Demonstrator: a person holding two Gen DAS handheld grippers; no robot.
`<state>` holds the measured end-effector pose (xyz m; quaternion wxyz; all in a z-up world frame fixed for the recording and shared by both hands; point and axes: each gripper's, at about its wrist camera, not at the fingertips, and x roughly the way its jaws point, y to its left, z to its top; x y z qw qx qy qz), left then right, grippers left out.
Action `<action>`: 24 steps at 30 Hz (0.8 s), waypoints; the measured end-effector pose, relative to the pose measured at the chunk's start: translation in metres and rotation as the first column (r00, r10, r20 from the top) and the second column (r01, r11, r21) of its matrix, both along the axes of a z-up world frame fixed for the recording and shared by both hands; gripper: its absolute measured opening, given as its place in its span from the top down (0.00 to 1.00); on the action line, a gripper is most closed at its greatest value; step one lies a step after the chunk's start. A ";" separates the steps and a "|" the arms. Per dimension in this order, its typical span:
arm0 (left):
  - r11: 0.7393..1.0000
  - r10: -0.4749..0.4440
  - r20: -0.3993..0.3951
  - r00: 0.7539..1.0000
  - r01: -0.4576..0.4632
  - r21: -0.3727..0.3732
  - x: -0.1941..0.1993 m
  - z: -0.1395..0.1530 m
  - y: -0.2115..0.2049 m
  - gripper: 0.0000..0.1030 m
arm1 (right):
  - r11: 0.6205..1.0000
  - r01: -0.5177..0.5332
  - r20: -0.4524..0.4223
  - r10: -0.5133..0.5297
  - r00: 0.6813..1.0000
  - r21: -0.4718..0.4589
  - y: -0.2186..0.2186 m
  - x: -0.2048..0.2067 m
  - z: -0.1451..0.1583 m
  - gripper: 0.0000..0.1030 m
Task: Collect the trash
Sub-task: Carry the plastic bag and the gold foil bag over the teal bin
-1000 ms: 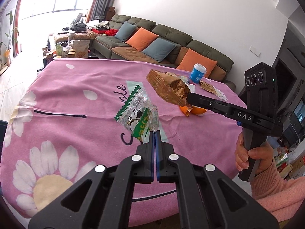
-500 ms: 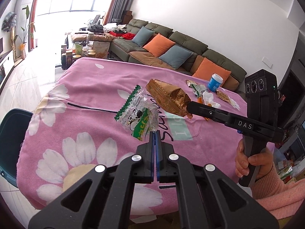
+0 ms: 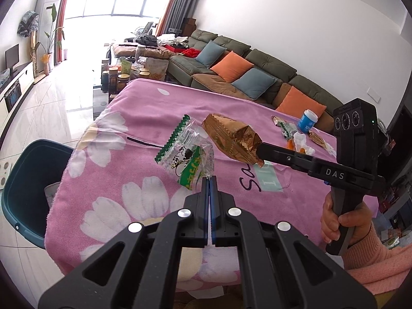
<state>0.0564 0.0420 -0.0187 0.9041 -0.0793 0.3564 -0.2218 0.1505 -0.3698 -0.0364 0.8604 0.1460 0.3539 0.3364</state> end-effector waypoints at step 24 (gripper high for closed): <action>0.990 0.143 0.005 0.990 -0.143 0.018 0.004 0.003 0.059 0.99 | 0.993 -0.117 -0.020 0.117 0.993 -0.014 0.059 0.021 0.001 0.89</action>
